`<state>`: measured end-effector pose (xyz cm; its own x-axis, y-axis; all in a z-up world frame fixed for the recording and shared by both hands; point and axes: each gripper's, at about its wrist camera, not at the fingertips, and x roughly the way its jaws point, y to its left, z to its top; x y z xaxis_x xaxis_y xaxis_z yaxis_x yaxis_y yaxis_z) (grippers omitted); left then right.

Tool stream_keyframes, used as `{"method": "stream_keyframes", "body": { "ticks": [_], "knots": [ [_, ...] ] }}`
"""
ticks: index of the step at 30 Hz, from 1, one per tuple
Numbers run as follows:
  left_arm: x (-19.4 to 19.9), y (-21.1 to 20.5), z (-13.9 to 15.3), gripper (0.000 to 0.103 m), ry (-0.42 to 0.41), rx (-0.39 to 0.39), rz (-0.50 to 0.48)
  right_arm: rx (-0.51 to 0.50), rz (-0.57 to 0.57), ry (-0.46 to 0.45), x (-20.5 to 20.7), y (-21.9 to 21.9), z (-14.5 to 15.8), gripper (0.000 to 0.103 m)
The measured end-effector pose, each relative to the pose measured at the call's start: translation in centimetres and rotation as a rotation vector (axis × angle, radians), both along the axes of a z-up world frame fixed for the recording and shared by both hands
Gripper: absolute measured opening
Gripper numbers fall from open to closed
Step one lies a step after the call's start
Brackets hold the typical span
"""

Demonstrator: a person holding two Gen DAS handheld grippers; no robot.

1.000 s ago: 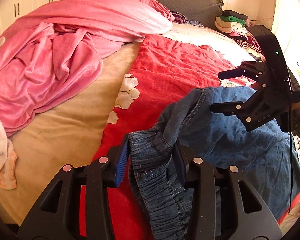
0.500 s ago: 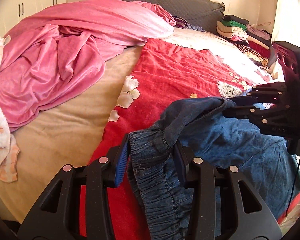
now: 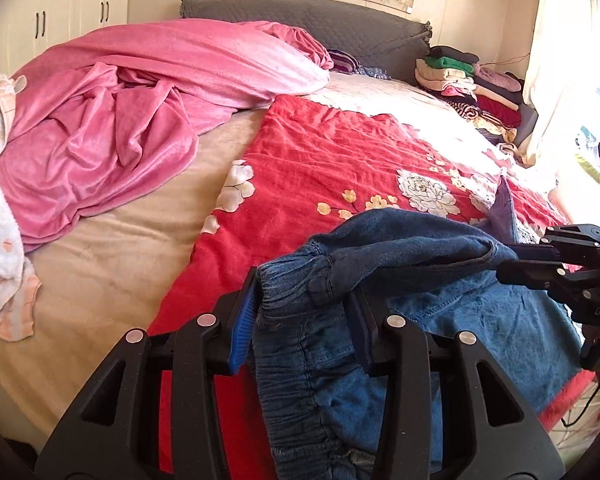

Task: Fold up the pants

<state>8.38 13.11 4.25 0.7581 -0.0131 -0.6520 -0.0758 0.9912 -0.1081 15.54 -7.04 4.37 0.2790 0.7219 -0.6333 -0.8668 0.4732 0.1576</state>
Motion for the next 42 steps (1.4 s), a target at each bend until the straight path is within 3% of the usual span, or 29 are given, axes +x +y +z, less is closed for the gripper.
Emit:
{"method": "stream_keyframes", "body": {
  "ticks": [18,27,30,34,42],
  "knots": [
    [-6.4,-1.3,-1.9,0.033,0.034,-0.03,-0.025,-0.013,0.028,0.087,-8.3,-1.9,-1.8,0.016],
    [-8.1,-1.3,-4.3,0.033,0.107,-0.044,-0.025,-0.08,0.062,0.179,-10.1,-0.8,-5.4,0.016],
    [-8.9,-0.8,-4.3,0.036,0.112,-0.067,-0.017,-0.093,0.078,0.202,-10.5,-0.3,-6.2,0.016],
    [-10.1,0.0,-4.3,0.049,0.123,-0.108,0.007,-0.111,0.076,0.222,-10.4,0.0,-6.9,0.016],
    [-11.3,-0.3,-1.0,0.05,0.047,-0.111,0.024,-0.112,0.091,0.23,-11.1,-0.7,-7.2,0.016]
  ]
}}
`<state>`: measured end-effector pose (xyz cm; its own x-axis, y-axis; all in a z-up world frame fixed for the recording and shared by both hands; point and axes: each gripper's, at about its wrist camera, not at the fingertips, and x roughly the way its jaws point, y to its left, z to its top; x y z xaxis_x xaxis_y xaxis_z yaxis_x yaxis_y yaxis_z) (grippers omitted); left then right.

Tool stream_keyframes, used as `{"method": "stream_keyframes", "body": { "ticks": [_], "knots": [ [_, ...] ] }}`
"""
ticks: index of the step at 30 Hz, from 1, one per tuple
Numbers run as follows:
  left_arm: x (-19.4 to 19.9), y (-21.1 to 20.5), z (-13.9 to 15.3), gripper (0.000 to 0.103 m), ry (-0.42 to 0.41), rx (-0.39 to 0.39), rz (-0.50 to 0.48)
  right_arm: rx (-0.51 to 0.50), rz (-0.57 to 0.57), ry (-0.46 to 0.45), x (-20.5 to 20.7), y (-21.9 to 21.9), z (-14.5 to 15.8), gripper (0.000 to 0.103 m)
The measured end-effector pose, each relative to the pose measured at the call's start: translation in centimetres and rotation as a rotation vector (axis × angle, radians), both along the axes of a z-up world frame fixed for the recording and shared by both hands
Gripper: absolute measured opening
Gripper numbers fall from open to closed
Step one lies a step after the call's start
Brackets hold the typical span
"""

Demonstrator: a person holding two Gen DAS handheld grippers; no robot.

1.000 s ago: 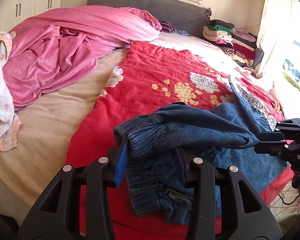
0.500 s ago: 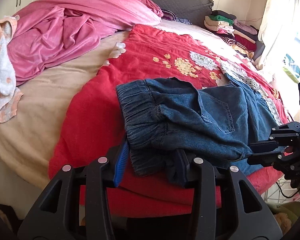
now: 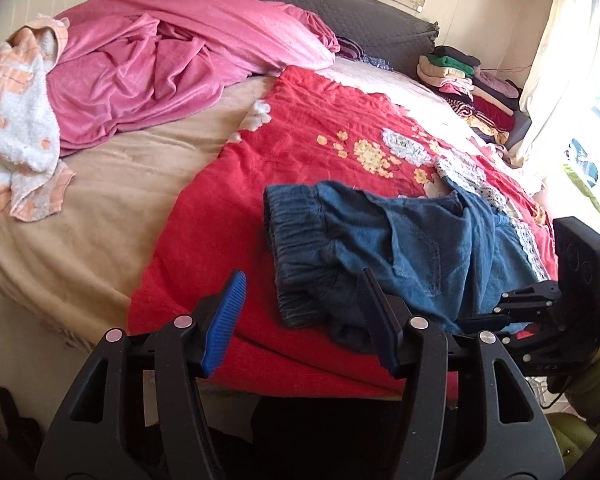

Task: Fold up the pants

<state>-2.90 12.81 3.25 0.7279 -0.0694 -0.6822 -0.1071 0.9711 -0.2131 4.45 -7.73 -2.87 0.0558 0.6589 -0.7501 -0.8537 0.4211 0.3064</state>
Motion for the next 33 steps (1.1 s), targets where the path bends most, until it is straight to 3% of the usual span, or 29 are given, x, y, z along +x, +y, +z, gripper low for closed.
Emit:
{"method": "stream_keyframes", "body": {
  "ticks": [7,9,13,16,19,24,29,33],
  "knots": [
    [3.7,-3.7,1.5,0.05,-0.033,0.034,-0.085,0.006,0.005,0.004,-0.7,-0.1,-0.3,0.016],
    [4.7,-4.6,0.4,0.05,-0.001,0.065,-0.106,0.011,0.003,0.011,-0.7,-0.2,-0.3,0.019],
    [5.7,-4.9,-3.5,0.05,0.143,0.14,-0.077,0.012,0.0,0.005,-0.9,-0.6,0.1,0.019],
    [4.7,-4.5,-4.4,0.05,0.146,0.146,-0.072,0.05,-0.003,0.002,-0.9,-1.2,1.6,0.019],
    [4.2,-3.9,-4.5,0.05,0.139,0.116,-0.067,0.088,-0.037,-0.055,-0.6,-1.5,3.4,0.035],
    [4.0,-4.2,-4.5,0.05,0.128,0.117,-0.061,0.033,-0.098,-0.116,0.6,0.1,2.9,0.041],
    [3.6,-4.2,-4.6,0.05,0.118,0.102,-0.06,-0.093,-0.151,0.011,2.4,1.5,-1.1,0.041],
    [3.7,-4.2,-4.6,0.05,0.112,0.094,-0.056,-0.069,-0.168,0.054,3.1,1.3,-1.3,0.042]
  ]
}}
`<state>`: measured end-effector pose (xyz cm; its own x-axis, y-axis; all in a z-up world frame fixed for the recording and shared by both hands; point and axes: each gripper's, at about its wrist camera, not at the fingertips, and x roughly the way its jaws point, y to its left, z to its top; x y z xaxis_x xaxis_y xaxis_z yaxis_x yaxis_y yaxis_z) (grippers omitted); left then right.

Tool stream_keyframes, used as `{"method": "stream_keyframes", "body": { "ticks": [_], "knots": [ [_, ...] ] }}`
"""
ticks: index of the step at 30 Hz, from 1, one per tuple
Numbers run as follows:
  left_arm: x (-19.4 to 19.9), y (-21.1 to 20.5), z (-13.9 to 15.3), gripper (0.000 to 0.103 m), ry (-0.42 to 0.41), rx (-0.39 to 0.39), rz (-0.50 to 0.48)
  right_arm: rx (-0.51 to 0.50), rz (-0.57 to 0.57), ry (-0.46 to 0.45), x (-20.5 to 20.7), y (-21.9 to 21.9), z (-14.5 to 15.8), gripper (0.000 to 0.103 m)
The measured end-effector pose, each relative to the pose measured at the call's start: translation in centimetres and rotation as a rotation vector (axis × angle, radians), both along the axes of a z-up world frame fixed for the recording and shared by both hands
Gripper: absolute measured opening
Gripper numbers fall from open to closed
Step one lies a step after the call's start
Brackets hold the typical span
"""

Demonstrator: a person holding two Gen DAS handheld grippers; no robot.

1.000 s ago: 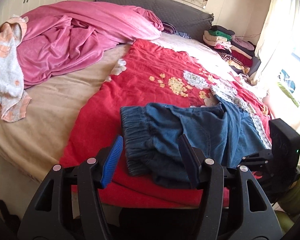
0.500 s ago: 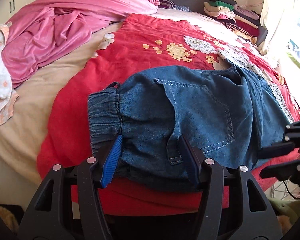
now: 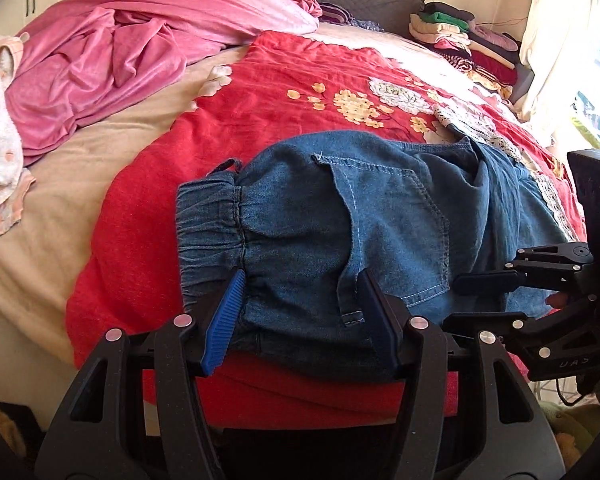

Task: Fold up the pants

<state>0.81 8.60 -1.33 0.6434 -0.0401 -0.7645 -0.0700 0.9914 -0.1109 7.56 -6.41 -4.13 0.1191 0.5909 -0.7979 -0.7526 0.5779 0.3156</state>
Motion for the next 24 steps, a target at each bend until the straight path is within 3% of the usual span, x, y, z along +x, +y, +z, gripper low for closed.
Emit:
{"method": "stream_keyframes", "body": {
  "ticks": [10,15,24],
  "knots": [
    [-0.7,-0.4,2.4,0.06,-0.035,-0.06,0.006,0.094,-0.102,-0.057,0.5,-4.3,3.9,0.058],
    [-1.1,-1.5,3.7,0.061,-0.054,-0.081,-0.018,0.103,-0.191,-0.108,1.0,-7.4,5.2,0.072],
    [-1.5,-4.8,5.6,0.062,-0.083,-0.091,-0.101,0.084,-0.308,-0.166,2.5,-10.9,5.8,0.082]
  ]
}}
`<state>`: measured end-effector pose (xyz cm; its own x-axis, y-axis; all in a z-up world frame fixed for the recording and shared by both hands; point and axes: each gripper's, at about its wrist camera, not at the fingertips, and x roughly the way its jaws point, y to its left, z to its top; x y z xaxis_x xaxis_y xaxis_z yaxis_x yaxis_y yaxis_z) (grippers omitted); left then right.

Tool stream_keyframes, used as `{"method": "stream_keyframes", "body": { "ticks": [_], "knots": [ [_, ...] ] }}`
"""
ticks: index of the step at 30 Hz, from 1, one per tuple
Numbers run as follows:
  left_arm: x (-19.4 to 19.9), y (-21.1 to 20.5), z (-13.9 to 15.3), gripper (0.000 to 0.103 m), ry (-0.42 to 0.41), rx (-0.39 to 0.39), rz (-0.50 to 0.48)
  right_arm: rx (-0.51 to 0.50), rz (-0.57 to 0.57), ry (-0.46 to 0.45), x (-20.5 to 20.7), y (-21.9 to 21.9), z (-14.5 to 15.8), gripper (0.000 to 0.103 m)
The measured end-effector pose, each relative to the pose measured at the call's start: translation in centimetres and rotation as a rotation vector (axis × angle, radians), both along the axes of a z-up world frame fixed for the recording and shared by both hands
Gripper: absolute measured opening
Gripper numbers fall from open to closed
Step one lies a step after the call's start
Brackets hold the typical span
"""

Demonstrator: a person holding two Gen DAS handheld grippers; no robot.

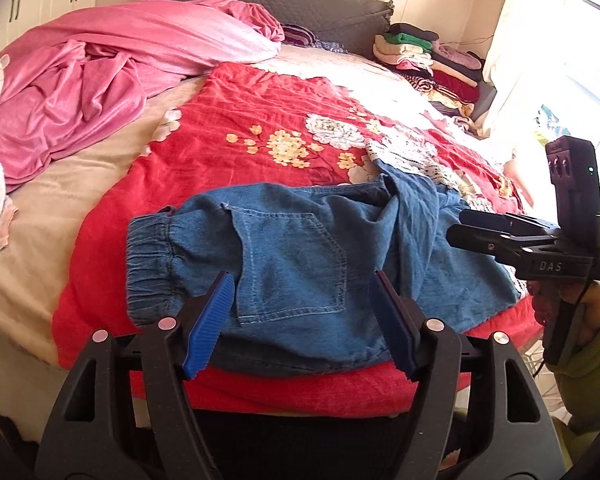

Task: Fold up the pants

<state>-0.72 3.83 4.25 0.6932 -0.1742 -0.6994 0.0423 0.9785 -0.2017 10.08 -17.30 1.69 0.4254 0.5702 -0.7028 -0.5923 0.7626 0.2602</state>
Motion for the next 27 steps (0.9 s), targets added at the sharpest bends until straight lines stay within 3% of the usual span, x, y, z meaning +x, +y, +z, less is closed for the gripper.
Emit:
{"method": "stream_keyframes", "body": {
  "ticks": [12,21,27],
  "knots": [
    [2.0,-5.4,-1.3,0.062,0.056,0.009,-0.15,0.003,-0.097,-0.011,2.2,-3.0,-0.2,0.084],
    [4.8,-8.6,-3.7,0.062,0.141,-0.076,-0.248,-0.019,-0.143,-0.012,5.0,-3.4,-0.4,0.084],
    [7.6,-9.2,-5.3,0.05,0.201,-0.132,-0.251,-0.022,-0.162,0.008,7.9,-2.8,-0.5,0.084]
  ]
}}
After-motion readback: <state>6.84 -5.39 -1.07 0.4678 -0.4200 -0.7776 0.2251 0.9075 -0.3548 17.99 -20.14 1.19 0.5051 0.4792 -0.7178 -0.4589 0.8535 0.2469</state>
